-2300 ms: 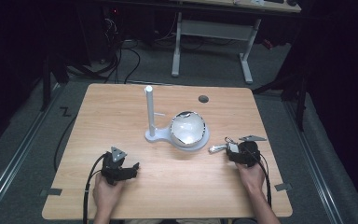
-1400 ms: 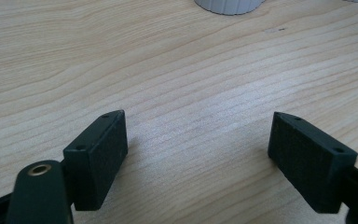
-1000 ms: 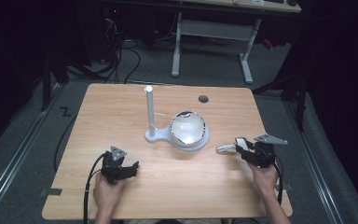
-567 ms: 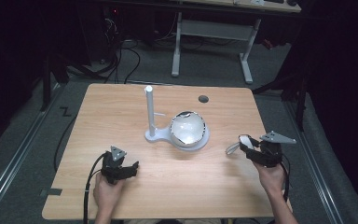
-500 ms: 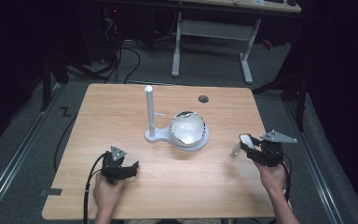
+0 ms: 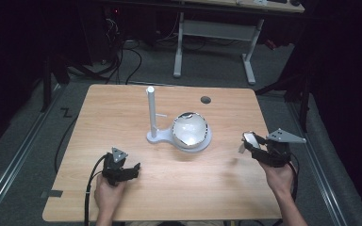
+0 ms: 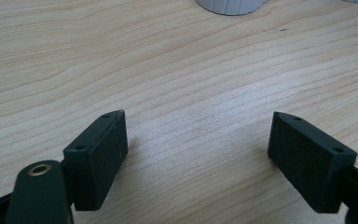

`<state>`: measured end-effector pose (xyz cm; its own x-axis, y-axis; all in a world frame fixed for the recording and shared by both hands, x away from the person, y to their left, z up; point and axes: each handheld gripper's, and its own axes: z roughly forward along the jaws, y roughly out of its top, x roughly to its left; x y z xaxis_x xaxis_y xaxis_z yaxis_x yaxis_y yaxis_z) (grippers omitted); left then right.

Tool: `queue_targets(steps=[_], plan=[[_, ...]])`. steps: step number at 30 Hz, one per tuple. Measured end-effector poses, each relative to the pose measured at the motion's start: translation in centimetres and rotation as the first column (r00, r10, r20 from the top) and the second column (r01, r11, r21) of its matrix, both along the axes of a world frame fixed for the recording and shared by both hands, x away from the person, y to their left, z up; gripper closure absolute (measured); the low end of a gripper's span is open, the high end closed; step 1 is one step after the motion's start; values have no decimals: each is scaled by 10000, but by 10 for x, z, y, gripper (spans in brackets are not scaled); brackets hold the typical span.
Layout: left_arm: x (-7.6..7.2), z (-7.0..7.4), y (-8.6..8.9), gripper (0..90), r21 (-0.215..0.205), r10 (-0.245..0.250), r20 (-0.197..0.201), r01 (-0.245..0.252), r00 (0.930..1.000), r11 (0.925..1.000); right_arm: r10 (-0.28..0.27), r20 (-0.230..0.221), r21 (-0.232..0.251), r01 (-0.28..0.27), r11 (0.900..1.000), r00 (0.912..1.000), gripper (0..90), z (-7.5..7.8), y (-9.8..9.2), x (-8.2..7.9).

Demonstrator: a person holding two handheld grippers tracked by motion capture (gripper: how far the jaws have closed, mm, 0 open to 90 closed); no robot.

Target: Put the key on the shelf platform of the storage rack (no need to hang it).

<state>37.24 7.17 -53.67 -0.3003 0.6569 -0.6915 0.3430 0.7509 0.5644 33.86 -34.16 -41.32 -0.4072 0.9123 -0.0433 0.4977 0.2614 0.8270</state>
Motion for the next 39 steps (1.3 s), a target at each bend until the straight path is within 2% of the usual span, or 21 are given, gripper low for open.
queue_targets(steps=[8, 11, 20, 24, 28, 30, 39], plan=[[0, 1, 0, 201, -97, 58, -53, -58, 10000, 9999, 495, 25, -284, -494, 9984, 9988, 517, 9, 16, 1], [-1, 1, 0, 201, -118, 72, -60, -73, 10000, 9999, 781, -97, -93, -782, 9969, 9969, 517, 12, 23, 3], [-1, 1, 1, 201, -89, 2, -33, -2, 10000, 10000, 1510, 16, -158, -1510, 9884, 9885, 517, 23, 45, 4], [-1, 0, 1, 201, -23, -26, -15, 26, 10000, 10000, 1895, 118, -71, -1894, 9819, 9818, 517, 33, 56, 5], [-1, 0, 1, 201, -44, -15, -29, 15, 10000, 10000, 2137, 169, 199, -2140, 9766, 9768, 517, 36, 61, 7], [-1, 0, 2, 201, -22, -44, 1, 44, 10000, 10000, 2373, 285, 274, -2381, 9709, 9710, 517, 38, 69, 9], [-1, 0, 2, 204, 35, -76, 33, 75, 10000, 10000, 2864, 482, 292, -2879, 9572, 9569, 516, 43, 85, 16]])
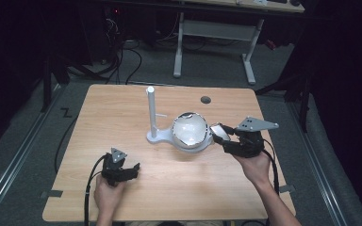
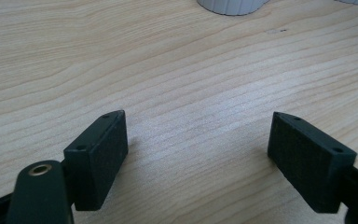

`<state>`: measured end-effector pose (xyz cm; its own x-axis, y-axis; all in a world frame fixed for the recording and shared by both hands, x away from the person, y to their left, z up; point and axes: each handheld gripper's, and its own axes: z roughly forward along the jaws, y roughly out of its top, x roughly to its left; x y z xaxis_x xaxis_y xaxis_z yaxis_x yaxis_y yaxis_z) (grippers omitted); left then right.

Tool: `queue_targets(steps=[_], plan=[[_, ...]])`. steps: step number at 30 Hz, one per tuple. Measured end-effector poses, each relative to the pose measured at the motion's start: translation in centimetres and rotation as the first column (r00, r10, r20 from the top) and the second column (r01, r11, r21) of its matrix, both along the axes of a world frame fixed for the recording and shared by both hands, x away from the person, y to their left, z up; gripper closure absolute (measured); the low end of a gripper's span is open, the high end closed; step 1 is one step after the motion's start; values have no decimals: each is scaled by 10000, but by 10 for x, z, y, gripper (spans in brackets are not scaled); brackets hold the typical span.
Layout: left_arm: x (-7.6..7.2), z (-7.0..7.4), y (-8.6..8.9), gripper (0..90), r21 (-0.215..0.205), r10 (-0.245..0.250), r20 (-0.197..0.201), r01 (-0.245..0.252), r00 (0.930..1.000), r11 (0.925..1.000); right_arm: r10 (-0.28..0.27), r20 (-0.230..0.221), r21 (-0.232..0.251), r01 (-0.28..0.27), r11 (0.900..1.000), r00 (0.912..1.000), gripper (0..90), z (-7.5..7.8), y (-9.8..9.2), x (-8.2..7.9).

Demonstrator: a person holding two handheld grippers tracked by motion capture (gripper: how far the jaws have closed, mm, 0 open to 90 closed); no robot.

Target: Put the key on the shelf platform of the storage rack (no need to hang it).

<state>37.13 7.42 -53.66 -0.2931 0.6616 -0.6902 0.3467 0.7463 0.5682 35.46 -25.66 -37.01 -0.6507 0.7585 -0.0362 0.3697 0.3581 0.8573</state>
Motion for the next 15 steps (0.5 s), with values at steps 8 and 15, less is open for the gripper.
queue_targets(steps=[8, 15], plan=[[0, 0, -1, 203, -10, 43, -46, -43, 10000, 10000, 338, 168, 34, -339, 9994, 9993, 515, 10, 11, 8], [0, 0, -1, 203, 41, -11, -9, 11, 10000, 10000, 619, 129, -11, -619, 9981, 9980, 516, 9, 24, 22]])
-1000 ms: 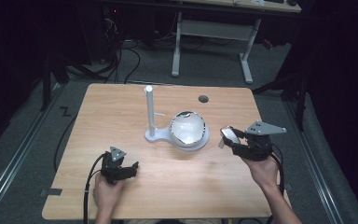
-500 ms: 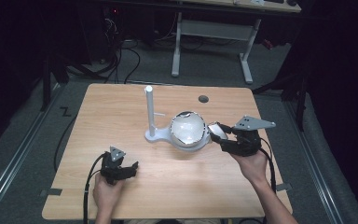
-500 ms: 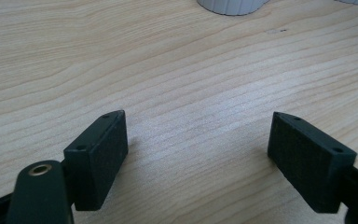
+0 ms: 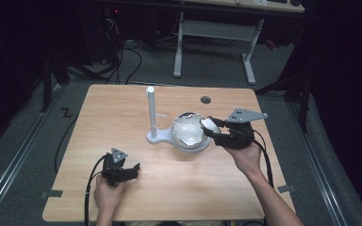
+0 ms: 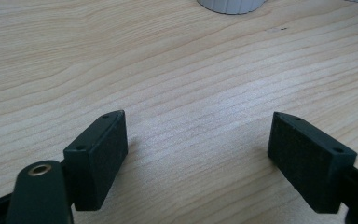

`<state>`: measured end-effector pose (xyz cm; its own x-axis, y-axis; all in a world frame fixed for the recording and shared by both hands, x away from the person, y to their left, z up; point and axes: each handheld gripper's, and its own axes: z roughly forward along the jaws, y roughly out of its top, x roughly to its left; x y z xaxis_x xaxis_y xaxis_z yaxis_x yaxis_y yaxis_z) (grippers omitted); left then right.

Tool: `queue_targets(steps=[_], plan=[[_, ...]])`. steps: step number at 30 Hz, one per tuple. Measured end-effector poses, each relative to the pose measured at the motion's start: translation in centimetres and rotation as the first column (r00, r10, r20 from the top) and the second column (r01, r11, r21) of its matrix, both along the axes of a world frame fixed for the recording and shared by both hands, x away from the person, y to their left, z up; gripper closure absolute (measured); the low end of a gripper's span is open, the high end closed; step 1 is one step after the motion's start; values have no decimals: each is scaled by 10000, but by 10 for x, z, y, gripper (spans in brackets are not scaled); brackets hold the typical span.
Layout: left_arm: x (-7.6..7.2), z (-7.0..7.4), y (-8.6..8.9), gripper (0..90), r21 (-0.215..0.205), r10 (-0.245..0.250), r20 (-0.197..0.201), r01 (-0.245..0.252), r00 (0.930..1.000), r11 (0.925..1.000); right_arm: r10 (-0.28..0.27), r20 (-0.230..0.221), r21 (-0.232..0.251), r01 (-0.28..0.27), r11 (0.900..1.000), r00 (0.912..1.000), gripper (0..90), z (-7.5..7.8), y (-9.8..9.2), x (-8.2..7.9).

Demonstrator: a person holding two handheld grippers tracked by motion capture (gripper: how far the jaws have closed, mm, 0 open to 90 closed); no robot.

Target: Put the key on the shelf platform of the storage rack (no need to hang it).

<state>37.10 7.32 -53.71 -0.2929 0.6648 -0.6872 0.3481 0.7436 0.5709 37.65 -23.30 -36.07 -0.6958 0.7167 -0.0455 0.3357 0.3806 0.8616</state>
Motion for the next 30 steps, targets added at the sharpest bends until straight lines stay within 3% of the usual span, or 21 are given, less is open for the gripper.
queue_targets(steps=[6, 19, 22, 25, 30], plan=[[0, 0, -1, 202, -69, 85, -34, -86, 10000, 9999, 42, -11, -107, -42, 9999, 10000, 515, -5, 8, 12], [0, 0, -1, 202, -93, 106, -35, -106, 9999, 9999, 131, -557, -171, -141, 9998, 9984, 513, -17, 22, 32], [0, 1, -1, 202, -147, 154, -80, -156, 9998, 9998, 243, -904, 235, -223, 9995, 9956, 511, -23, 24, 38], [0, 1, -1, 202, -132, 138, -74, -139, 9999, 9998, 222, -969, 477, -176, 9987, 9950, 510, -26, 24, 40], [0, 0, -1, 202, -107, 115, -42, -115, 9999, 9999, 161, -1154, 377, -118, 9992, 9932, 510, -32, 26, 44]])
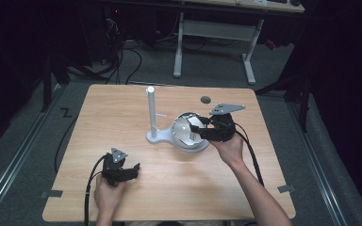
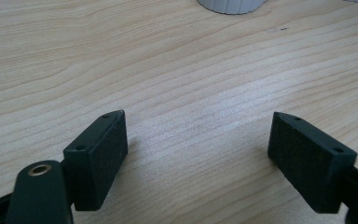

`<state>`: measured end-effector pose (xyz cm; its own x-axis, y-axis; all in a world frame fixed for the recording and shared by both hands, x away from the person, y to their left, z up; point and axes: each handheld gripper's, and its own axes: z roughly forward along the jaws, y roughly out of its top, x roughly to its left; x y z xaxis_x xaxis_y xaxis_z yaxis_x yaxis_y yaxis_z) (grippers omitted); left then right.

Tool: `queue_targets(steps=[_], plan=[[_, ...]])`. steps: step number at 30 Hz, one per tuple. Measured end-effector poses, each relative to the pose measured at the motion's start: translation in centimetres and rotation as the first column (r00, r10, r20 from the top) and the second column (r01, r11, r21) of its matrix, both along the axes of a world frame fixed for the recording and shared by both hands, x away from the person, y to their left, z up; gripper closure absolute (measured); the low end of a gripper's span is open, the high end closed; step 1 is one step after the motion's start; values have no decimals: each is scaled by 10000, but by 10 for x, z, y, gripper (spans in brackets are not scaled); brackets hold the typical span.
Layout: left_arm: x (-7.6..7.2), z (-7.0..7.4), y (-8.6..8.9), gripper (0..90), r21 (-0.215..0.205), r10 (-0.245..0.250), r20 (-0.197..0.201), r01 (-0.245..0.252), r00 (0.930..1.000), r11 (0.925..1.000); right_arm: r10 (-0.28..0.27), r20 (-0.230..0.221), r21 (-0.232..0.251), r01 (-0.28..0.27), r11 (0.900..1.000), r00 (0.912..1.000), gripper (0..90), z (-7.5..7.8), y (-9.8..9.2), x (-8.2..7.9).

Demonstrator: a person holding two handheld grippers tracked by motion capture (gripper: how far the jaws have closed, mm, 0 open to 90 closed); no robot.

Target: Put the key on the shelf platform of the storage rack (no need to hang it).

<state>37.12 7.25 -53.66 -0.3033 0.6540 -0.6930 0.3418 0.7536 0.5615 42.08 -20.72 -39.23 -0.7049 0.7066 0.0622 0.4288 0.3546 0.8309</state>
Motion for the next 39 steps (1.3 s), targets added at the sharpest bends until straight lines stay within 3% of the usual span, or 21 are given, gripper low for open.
queue_targets(steps=[10, 13, 18, 22, 29, 34, 37, 39], plan=[[0, 0, 0, 202, -22, 18, -3, -18, 10000, 10000, -209, -355, -429, 193, 9989, 9992, 509, -16, 0, 10], [0, 0, 0, 202, -30, 25, -6, -25, 10000, 10000, -190, -495, -752, 152, 9970, 9986, 509, -25, 6, 13], [0, 0, 0, 202, -24, 23, 0, -23, 10000, 10000, -240, -681, -903, 178, 9958, 9974, 509, -34, 13, 18], [0, 0, 0, 202, -14, 4, 5, -4, 10000, 10000, -330, -905, -703, 266, 9972, 9953, 509, -41, 14, 19], [0, 0, 0, 202, 2, 26, 10, -26, 10000, 10000, -572, -1164, -778, 483, 9958, 9915, 508, -55, 12, 27], [0, 0, 0, 202, -1, 28, 7, -28, 10000, 10000, -641, -1230, -629, 567, 9964, 9903, 505, -58, 12, 29], [0, 0, 0, 202, -65, 101, -45, -101, 9999, 9999, -613, -1179, -674, 536, 9963, 9911, 506, -61, 15, 31], [0, 0, 0, 202, -17, 54, -6, -54, 10000, 10000, -591, -1152, -1010, 475, 9938, 9916, 506, -62, 20, 32]])
